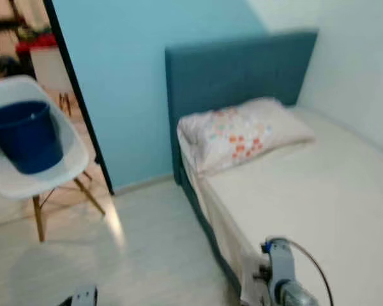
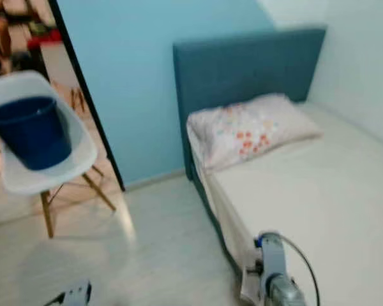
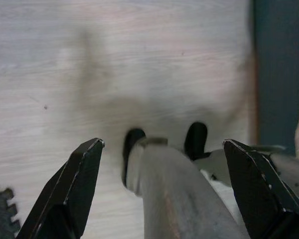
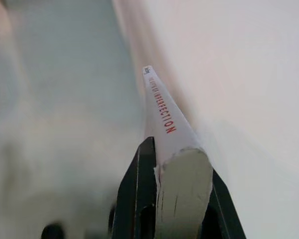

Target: Clean up the room

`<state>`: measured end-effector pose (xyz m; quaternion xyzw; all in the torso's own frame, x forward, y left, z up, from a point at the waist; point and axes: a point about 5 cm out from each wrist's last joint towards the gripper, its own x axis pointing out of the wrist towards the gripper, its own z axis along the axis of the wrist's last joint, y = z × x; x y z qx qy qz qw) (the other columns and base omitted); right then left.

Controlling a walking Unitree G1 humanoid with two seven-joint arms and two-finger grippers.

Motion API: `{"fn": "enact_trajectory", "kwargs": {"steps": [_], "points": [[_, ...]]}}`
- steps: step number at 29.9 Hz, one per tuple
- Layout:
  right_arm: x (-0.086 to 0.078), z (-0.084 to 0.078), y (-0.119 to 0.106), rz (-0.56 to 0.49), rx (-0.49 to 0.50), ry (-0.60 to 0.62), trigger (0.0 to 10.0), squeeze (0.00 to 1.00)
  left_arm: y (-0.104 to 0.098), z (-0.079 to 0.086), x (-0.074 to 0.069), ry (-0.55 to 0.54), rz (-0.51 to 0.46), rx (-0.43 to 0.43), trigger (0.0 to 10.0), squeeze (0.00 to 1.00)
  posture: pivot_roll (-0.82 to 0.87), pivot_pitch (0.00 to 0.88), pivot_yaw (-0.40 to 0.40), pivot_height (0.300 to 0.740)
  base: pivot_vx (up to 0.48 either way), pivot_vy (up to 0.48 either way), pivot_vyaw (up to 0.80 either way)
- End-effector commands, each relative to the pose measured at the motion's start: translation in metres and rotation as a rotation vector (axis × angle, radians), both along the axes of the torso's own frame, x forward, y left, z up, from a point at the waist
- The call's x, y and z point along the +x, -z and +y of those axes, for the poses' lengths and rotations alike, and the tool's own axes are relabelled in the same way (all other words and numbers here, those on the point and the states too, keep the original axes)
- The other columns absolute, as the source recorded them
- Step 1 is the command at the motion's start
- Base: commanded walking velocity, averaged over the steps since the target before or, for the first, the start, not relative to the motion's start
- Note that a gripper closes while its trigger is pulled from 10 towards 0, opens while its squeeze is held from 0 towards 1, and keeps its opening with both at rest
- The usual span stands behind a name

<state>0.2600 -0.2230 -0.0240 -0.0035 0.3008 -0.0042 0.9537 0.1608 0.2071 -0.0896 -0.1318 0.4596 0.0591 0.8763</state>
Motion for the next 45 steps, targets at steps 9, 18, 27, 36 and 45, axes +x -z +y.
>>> {"fn": "enact_trajectory", "kwargs": {"steps": [9,18,27,36,45], "points": [[0.036,0.005,-0.035,-0.192,0.17,0.045,10.0,0.0,0.004,0.0,-0.009,0.005,0.028,0.003,10.0,0.0,-0.05,0.0,-0.042,0.736,0.314,0.0,-0.4],[0.036,0.015,-0.034,-0.197,0.245,0.005,10.0,0.0,0.005,0.0,-0.012,0.007,0.038,0.005,10.0,0.0,-0.05,0.0,-0.039,0.736,0.316,0.0,-0.09],[0.042,0.018,-0.038,-0.209,0.379,0.026,10.0,0.0,0.005,0.002,-0.014,0.01,0.043,0.012,10.0,0.0,-0.06,0.0,-0.04,0.736,0.314,0.0,0.0],[0.044,0.0,-0.044,-0.234,0.49,0.174,10.0,0.0,0.005,0.003,-0.013,0.009,0.038,0.019,10.0,0.0,-0.06,0.0,-0.037,0.711,0.314,0.0,0.0],[0.044,-0.005,-0.045,-0.249,0.559,0.213,10.0,0.0,-0.002,0.01,0.0,-0.033,-0.004,0.04,10.0,0.0,-0.06,0.0,-0.031,0.681,0.21,0.0,0.0]]}}
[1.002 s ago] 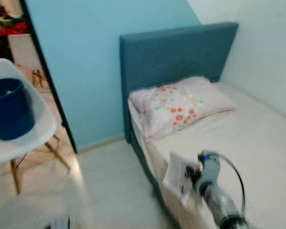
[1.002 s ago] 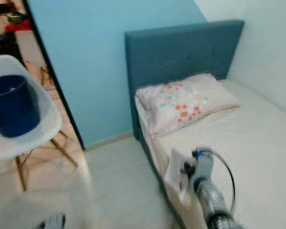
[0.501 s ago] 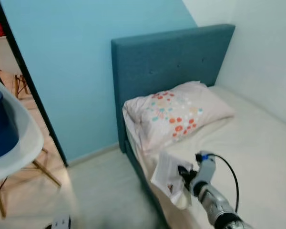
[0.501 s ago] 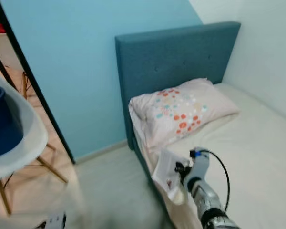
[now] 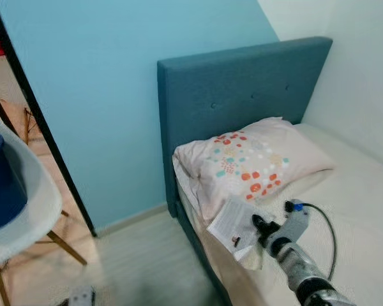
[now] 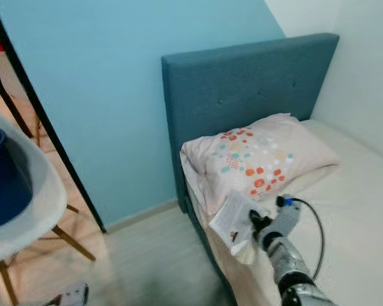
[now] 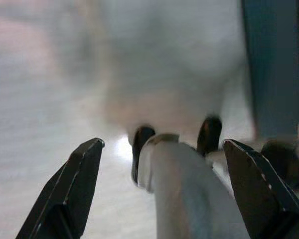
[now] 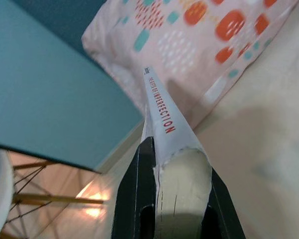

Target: Clean up the room

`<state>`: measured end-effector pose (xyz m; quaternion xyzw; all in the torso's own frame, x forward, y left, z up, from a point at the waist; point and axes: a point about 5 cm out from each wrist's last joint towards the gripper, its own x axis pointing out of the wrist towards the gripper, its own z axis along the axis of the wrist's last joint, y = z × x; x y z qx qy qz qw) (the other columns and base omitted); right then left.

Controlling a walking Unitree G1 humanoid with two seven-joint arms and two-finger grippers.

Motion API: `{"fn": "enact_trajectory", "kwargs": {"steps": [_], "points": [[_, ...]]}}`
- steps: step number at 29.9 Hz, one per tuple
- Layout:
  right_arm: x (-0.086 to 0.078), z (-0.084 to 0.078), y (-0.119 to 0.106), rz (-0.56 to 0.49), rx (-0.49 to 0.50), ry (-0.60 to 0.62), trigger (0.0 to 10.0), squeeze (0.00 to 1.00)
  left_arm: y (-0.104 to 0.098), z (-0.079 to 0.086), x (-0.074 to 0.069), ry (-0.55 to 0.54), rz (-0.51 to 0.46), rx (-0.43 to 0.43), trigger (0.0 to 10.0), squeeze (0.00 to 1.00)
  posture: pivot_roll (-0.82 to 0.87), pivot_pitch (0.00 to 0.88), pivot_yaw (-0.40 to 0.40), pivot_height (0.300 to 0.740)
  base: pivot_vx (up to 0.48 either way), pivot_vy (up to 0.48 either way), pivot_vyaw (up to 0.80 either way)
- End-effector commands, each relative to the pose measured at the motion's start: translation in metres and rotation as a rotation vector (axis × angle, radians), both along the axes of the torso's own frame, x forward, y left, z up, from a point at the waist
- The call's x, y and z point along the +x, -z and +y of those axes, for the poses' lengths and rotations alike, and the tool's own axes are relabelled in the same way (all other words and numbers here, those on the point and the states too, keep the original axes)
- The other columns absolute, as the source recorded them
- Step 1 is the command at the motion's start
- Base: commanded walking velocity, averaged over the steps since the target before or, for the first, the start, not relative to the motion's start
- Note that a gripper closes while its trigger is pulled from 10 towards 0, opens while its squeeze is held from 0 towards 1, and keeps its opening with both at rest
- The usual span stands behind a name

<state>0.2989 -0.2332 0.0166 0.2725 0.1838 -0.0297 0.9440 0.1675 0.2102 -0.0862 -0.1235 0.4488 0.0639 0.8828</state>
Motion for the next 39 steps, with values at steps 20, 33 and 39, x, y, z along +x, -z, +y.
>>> {"fn": "enact_trajectory", "kwargs": {"steps": [20,33,39], "points": [[-0.019,-0.038,0.003,-0.022,0.197,0.188,10.0,0.0,-0.036,0.019,0.056,-0.075,-0.232,0.02,10.0,0.0,-0.07,0.0,-0.021,0.621,0.0,0.0,0.0],[-0.046,-0.067,0.013,0.0,0.226,0.308,10.0,0.0,-0.027,0.027,0.039,-0.066,-0.185,0.039,10.0,0.0,-0.06,0.021,-0.002,0.592,0.0,0.0,0.0],[-0.046,-0.057,0.022,0.135,0.168,0.276,10.0,0.0,-0.023,0.03,0.03,-0.062,-0.16,0.041,10.0,0.0,-0.05,0.035,0.004,0.588,0.0,0.0,0.0]]}}
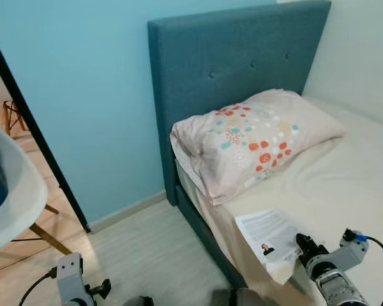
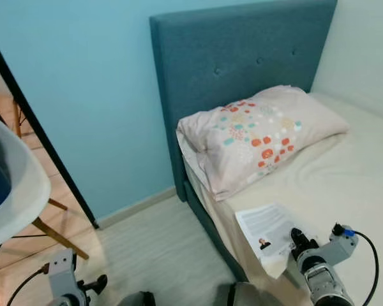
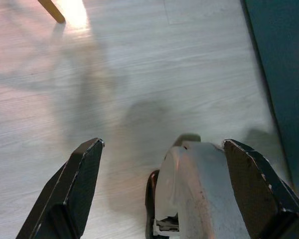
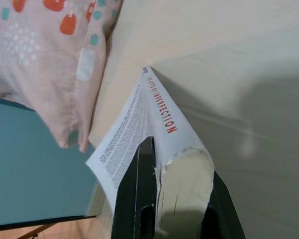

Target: Clean up the room

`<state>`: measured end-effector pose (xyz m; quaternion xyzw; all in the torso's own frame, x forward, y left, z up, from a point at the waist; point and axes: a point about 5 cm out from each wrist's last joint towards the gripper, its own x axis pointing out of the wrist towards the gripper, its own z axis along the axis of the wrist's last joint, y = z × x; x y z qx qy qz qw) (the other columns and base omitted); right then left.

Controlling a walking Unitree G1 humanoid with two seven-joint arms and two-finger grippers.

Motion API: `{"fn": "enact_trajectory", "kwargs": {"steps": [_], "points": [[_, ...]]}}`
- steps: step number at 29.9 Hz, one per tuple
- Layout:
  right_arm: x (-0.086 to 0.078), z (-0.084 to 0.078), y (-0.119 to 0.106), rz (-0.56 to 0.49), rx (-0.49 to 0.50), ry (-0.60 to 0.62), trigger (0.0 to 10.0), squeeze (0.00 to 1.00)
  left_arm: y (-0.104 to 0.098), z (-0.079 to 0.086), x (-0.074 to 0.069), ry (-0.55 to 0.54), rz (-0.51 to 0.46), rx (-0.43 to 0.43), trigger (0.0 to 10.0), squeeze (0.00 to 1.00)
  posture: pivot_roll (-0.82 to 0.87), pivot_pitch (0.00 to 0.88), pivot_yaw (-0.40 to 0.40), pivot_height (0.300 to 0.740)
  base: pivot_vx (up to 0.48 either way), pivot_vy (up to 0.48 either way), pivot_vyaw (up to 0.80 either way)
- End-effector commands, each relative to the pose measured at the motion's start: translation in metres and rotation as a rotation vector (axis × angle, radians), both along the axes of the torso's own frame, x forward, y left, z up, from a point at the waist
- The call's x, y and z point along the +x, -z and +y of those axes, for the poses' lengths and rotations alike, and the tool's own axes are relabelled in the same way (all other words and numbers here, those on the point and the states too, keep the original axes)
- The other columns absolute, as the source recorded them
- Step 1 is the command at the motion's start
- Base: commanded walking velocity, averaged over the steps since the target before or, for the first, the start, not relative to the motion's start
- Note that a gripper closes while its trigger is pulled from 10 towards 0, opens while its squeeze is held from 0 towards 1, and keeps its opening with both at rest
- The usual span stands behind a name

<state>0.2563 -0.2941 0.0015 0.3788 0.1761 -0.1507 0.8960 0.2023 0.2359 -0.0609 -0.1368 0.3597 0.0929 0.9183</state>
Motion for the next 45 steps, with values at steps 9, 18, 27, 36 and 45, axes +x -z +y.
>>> {"fn": "enact_trajectory", "kwargs": {"steps": [9,18,27,36,45], "points": [[-0.001,-0.023,-0.007,0.268,-0.237,-0.139,10.0,0.0,0.009,0.01,-0.021,0.022,0.067,0.026,10.0,0.0,-0.04,0.046,0.006,0.588,0.0,0.0,0.0],[0.007,-0.049,-0.031,0.27,-0.341,-0.086,10.0,0.0,0.012,0.011,-0.03,0.009,0.08,0.021,10.0,0.0,-0.04,0.058,-0.013,0.588,0.0,0.0,0.0],[0.01,-0.039,-0.026,0.322,-0.378,-0.113,10.0,0.0,0.014,0.01,-0.033,0.004,0.084,0.016,10.0,0.0,-0.04,0.059,-0.017,0.588,0.0,0.0,0.0],[0.024,-0.026,-0.032,0.211,-0.338,-0.18,10.0,0.0,0.013,0.01,-0.032,0.018,0.086,0.019,10.0,0.0,-0.03,0.058,-0.017,0.588,0.0,0.0,0.0],[0.037,-0.009,-0.037,0.091,-0.278,-0.192,10.0,0.0,0.014,0.022,-0.044,0.025,0.097,0.041,10.0,0.0,0.02,0.092,-0.007,0.588,0.0,0.0,0.0]]}}
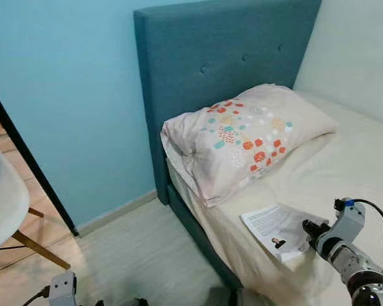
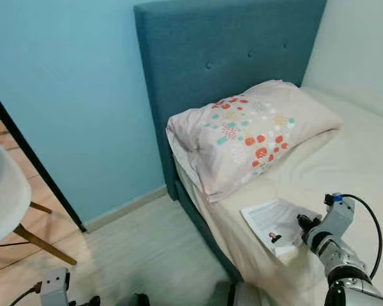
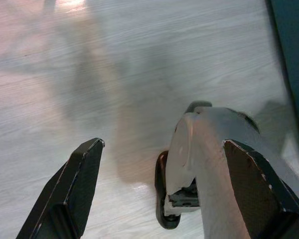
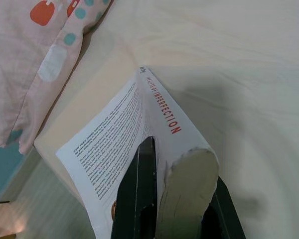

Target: Clean up the room

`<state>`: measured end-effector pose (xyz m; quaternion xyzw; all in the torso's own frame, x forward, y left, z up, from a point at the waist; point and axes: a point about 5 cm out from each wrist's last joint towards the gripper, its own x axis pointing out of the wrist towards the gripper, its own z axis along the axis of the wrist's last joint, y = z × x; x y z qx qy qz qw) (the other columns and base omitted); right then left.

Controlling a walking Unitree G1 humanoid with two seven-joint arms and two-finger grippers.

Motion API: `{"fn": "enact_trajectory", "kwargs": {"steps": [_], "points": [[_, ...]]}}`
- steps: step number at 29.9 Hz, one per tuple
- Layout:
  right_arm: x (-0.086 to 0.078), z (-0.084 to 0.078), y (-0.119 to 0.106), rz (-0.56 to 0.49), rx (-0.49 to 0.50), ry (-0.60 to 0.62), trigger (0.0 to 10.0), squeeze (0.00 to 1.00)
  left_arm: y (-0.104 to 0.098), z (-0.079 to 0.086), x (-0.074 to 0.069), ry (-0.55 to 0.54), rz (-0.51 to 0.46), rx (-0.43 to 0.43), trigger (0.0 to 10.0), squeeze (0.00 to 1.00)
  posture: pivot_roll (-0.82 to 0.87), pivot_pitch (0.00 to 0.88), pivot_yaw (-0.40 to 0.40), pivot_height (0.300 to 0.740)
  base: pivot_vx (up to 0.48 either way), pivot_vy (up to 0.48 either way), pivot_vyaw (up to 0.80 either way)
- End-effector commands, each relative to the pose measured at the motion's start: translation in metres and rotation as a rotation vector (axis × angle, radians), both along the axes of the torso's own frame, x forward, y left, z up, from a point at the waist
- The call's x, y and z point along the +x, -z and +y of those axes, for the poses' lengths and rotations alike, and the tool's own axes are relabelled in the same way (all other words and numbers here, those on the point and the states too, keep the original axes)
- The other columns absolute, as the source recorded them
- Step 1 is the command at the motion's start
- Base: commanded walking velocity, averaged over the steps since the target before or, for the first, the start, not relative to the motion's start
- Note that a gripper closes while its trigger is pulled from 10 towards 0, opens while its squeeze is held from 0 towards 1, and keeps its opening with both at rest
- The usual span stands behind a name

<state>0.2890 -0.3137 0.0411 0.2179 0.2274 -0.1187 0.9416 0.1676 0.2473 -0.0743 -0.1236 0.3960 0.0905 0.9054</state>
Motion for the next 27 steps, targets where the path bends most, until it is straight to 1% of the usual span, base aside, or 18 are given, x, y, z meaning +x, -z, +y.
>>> {"fn": "enact_trajectory", "kwargs": {"steps": [1,5,6,7,10,11,12,14,15,17,20,21,24,26,27], "points": [[0.005,0.012,0.002,-0.012,0.024,-0.029,10.0,0.0,0.0,0.013,-0.011,0.002,0.02,0.032,10.0,0.0,0.02,0.095,-0.005,0.588,0.0,0.0,0.0],[0.007,0.012,-0.001,-0.046,0.044,-0.037,10.0,0.0,0.0,0.019,-0.015,-0.001,0.023,0.041,10.0,0.0,0.04,0.108,0.0,0.588,0.0,0.0,0.0],[0.012,0.014,-0.008,-0.122,0.108,-0.061,10.0,0.0,-0.001,0.024,-0.019,-0.001,0.027,0.052,10.0,0.0,0.06,0.141,0.021,0.588,0.0,0.0,0.0],[0.012,0.014,-0.008,-0.122,0.108,-0.061,10.0,0.0,-0.001,0.024,-0.019,-0.001,0.027,0.052,10.0,0.0,0.06,0.141,0.021,0.588,0.0,0.0,0.0],[0.017,0.017,-0.018,-0.253,0.246,-0.085,10.0,0.0,-0.002,0.032,-0.025,0.007,0.037,0.066,10.0,0.0,0.07,0.154,0.032,0.588,0.0,0.0,0.0],[0.016,0.016,-0.019,-0.283,0.283,-0.082,10.0,0.0,-0.002,0.034,-0.026,0.007,0.038,0.068,10.0,0.0,0.08,0.161,0.035,0.588,0.0,0.0,0.0],[0.016,0.016,-0.019,-0.283,0.283,-0.082,10.0,0.0,-0.002,0.034,-0.026,0.007,0.038,0.068,10.0,0.0,0.08,0.161,0.035,0.588,0.0,0.0,0.0],[0.014,0.013,-0.021,-0.337,0.348,-0.071,10.0,0.0,-0.003,0.038,-0.029,0.007,0.039,0.073,10.0,0.0,0.09,0.172,0.041,0.588,0.0,0.0,0.0],[0.01,0.01,-0.017,-0.318,0.335,-0.061,10.0,0.0,-0.003,0.04,-0.03,0.009,0.042,0.077,10.0,0.0,0.09,0.18,0.048,0.588,0.0,0.0,0.0],[-0.001,0.005,-0.006,-0.244,0.3,-0.024,10.0,0.0,-0.005,0.044,-0.033,0.019,0.045,0.083,10.0,0.0,0.09,0.189,0.056,0.588,0.0,0.0,0.0],[-0.004,0.003,-0.002,-0.221,0.291,-0.017,10.0,0.0,-0.005,0.045,-0.033,0.022,0.046,0.085,10.0,0.0,0.09,0.189,0.056,0.588,0.0,0.0,0.0],[-0.009,-0.001,0.0,-0.195,0.26,-0.005,10.0,0.0,-0.005,0.047,-0.034,0.028,0.048,0.088,10.0,0.0,0.1,0.197,0.061,0.588,0.0,0.0,0.0],[-0.014,-0.015,-0.002,-0.16,0.173,0.028,10.0,0.0,-0.006,0.052,-0.038,0.034,0.055,0.097,10.0,0.0,0.1,0.201,0.07,0.588,0.0,0.0,0.0],[-0.014,-0.021,-0.007,-0.164,0.148,0.038,10.0,0.0,-0.007,0.053,-0.039,0.035,0.058,0.098,10.0,0.0,0.1,0.201,0.075,0.588,0.0,0.0,0.0],[-0.014,-0.021,-0.007,-0.164,0.148,0.038,10.0,0.0,-0.007,0.053,-0.039,0.035,0.058,0.098,10.0,0.0,0.1,0.201,0.075,0.588,0.0,0.0,0.0]]}}
